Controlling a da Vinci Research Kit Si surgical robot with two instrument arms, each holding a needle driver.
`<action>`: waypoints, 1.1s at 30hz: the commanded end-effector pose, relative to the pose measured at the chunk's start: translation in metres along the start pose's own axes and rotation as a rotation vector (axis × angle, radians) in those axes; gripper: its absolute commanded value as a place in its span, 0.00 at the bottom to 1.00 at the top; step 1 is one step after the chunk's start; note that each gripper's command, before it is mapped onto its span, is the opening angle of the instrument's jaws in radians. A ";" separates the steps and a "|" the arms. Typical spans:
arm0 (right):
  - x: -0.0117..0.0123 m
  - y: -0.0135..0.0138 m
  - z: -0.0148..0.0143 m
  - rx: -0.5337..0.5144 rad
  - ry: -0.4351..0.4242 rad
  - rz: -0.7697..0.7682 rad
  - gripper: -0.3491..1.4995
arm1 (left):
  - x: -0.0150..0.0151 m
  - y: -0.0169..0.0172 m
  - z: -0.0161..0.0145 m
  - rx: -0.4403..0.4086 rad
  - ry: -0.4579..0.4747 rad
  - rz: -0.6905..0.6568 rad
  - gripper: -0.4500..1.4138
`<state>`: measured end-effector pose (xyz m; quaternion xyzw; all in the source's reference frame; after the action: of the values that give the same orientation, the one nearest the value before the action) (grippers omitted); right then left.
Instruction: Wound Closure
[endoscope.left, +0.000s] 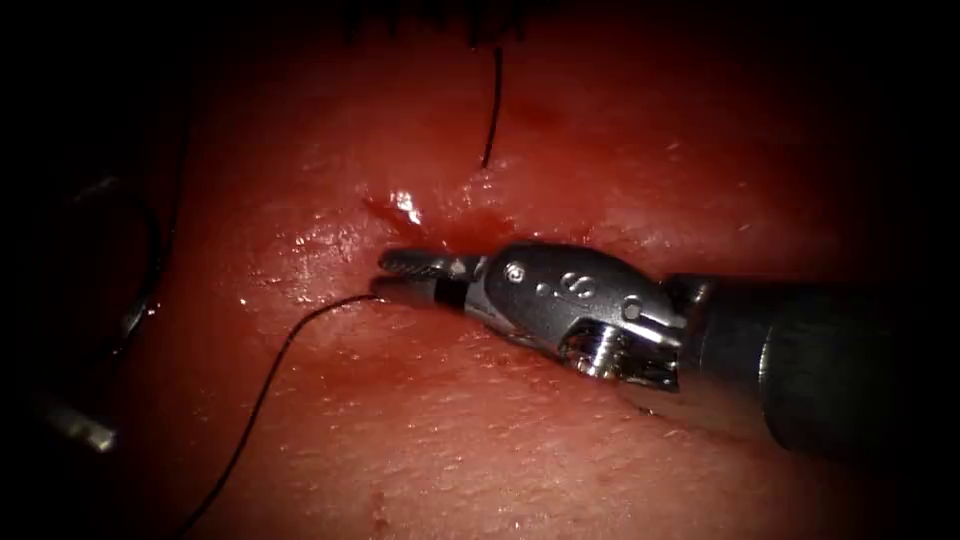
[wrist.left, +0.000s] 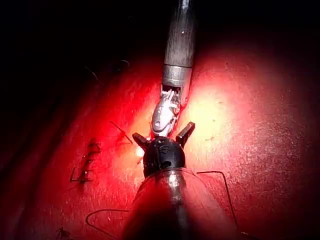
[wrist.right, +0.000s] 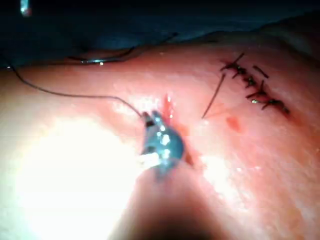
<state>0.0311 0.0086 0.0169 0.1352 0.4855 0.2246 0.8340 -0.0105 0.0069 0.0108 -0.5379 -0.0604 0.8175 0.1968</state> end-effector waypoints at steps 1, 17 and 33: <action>-0.0002 -0.0001 0.0006 0.003 0.000 0.002 0.15 | -0.0005 0.0001 0.0009 -0.007 0.000 0.008 0.61; 0.0071 0.0009 -0.0071 -0.007 0.100 0.051 0.35 | -0.0056 0.0006 0.0025 -0.055 -0.183 0.048 0.64; 0.0069 0.0002 -0.0062 -0.010 0.092 0.041 0.32 | -0.0057 0.0055 0.0031 0.026 -0.528 -0.398 0.76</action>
<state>0.0280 0.0126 0.0082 0.1295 0.5190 0.2508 0.8068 -0.0122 -0.0002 0.0148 -0.2749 -0.2046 0.8764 0.3384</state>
